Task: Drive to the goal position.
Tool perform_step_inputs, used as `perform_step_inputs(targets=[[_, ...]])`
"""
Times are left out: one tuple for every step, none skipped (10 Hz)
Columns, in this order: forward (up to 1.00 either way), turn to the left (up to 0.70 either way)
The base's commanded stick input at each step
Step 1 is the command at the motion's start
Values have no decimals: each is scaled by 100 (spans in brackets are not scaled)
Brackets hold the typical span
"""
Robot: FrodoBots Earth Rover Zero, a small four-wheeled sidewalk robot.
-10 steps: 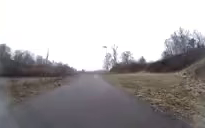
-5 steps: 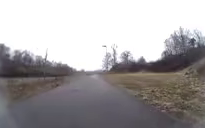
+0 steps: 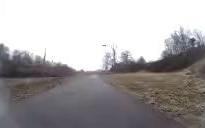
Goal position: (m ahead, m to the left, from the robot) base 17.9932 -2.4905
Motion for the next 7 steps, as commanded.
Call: perform_step_inputs(targets=[[70, 0], [70, 0], [70, 0], [70, 0], [70, 0], [70, 0], [70, 0]])
